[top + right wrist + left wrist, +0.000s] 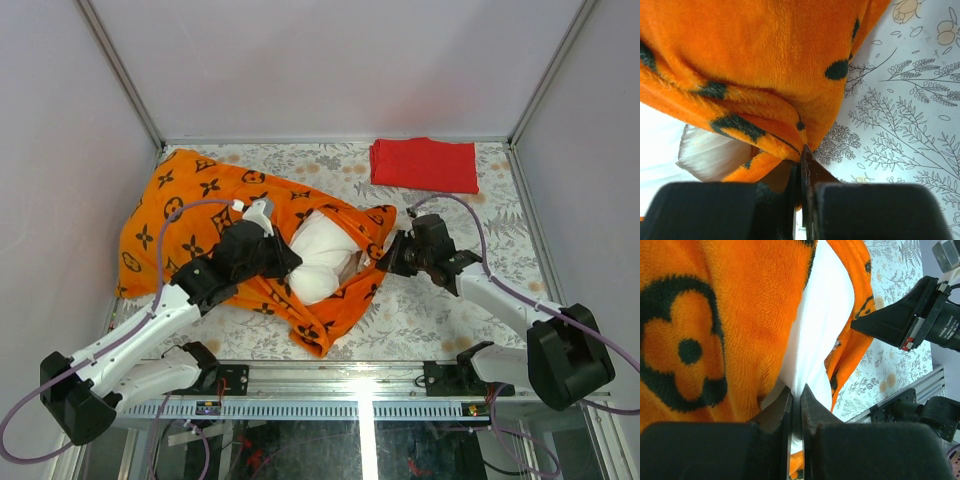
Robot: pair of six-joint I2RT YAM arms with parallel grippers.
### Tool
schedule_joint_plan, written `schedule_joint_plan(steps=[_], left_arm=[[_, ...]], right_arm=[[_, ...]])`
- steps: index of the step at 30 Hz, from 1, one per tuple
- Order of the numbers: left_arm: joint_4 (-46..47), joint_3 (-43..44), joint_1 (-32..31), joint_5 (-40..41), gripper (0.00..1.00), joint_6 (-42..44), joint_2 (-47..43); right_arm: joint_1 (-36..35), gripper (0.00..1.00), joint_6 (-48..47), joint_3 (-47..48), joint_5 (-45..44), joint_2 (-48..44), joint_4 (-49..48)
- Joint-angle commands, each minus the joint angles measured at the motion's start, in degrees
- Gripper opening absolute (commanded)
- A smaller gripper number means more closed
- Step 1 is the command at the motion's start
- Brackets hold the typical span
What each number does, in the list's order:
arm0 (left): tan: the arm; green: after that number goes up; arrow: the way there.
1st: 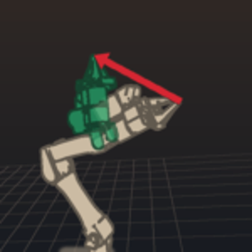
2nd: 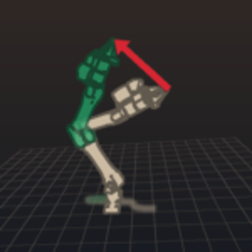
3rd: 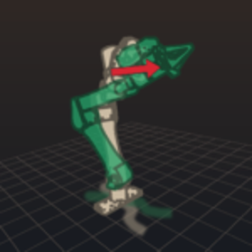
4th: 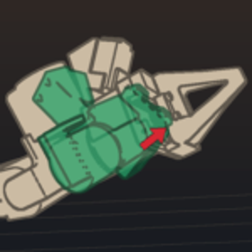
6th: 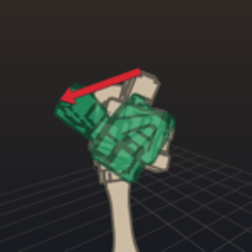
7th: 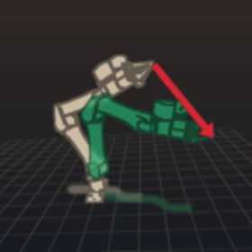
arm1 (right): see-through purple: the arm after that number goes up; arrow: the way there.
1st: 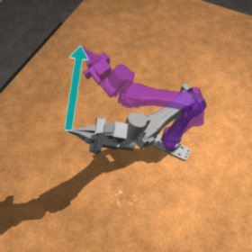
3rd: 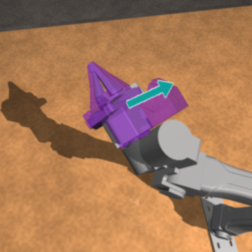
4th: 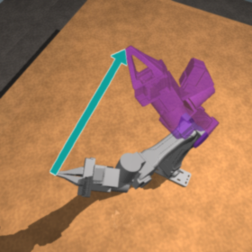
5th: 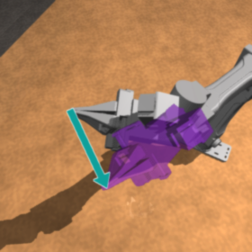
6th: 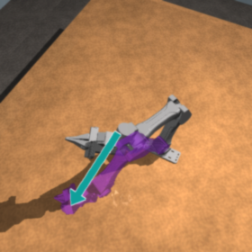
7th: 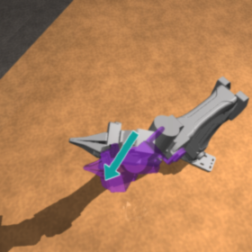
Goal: Remove the pillowcase from the pillow
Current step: Remove the pillow from the pillowcase.
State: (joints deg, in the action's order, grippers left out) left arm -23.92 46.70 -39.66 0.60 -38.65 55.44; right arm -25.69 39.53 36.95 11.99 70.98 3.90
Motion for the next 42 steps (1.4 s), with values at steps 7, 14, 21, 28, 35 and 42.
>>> schedule_joint_plan(steps=[7, 14, 21, 28, 35, 42], left_arm=[[-5.25, 1.09, 0.01, 1.24, 0.0, 1.92, -0.77], [-3.25, 1.11, 0.02, -0.71, 0.0, 1.92, 3.13], [-3.19, 1.13, 0.02, -1.25, 0.0, 1.48, 4.07], [-4.61, 1.44, 0.02, -0.88, 0.0, 1.32, 2.75], [-6.6, 2.96, 0.02, 0.29, 0.0, 2.02, 1.38], [-8.46, 4.89, 0.03, 0.33, 0.0, 3.58, -1.12]], right_arm=[[3.92, 0.96, -2.62, 0.47, -4.97, -12.25, 4.27], [-9.23, 0.99, -3.61, 5.4, -10.76, -13.74, 4.22], [-24.07, 1.0, -4.16, 9.62, -17.67, -1.89, 2.89], [-24.25, 0.94, -4.68, 8.92, -21.47, 2.11, 5.12], [-22.2, 0.27, -6.65, 5.56, -32.51, -4.74, 9.95], [-1.38, 0.0, -5.04, -0.27, -18.87, -7.43, 8.84]])
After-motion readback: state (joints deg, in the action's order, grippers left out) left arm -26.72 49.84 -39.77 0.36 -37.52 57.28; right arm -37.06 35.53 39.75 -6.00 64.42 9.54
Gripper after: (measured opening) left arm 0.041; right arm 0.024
